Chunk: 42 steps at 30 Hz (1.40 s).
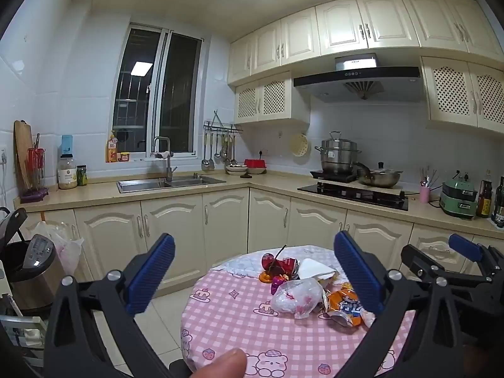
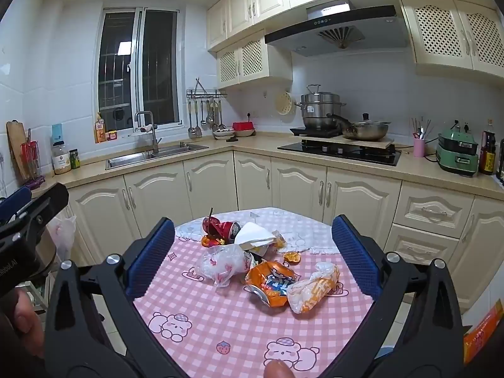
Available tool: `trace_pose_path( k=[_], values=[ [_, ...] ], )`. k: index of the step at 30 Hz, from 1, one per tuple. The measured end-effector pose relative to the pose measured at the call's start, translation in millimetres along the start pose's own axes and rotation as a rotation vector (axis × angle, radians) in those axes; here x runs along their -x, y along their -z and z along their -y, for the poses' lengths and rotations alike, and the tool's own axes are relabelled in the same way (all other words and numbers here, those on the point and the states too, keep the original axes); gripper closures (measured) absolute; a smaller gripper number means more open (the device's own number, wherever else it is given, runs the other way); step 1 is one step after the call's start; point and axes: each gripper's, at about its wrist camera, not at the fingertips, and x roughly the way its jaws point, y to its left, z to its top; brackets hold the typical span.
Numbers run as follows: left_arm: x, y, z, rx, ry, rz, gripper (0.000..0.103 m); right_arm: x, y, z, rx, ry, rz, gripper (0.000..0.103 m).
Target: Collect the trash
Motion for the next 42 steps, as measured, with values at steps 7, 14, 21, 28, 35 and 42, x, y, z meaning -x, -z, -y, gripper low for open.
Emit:
trace_pose_path(
  k=[7,14,21,28,35,42],
  values=[
    [6,2,1,-0.011,-0.003,-0.002,0.004,0,0,1,-0.007,-0.002,-0.001,0.005],
    [0,-4,2,0.005,0.001,-0.012,0.004,0,-4,4,-0.006,-0.008,0.001,0.005],
    [-3,-2,3,-0.003,-0.001,-0.014,0.004,-1,-6,3,-0.007,-0.009,0.001,0.005],
    [-5,1,3,0.0,0.0,-0.016,0.004,-3,-4,-4,0.001,-0.007,0.002,0.005],
    [-7,3,7,-0.008,0.005,-0.022,0.004,-3,-4,-3,0.0,-0.001,0.004,0.005],
    [-13,5,10,-0.012,0.011,-0.036,0.004,-6,-3,-1,-0.01,0.0,-0.001,0.005]
  ],
)
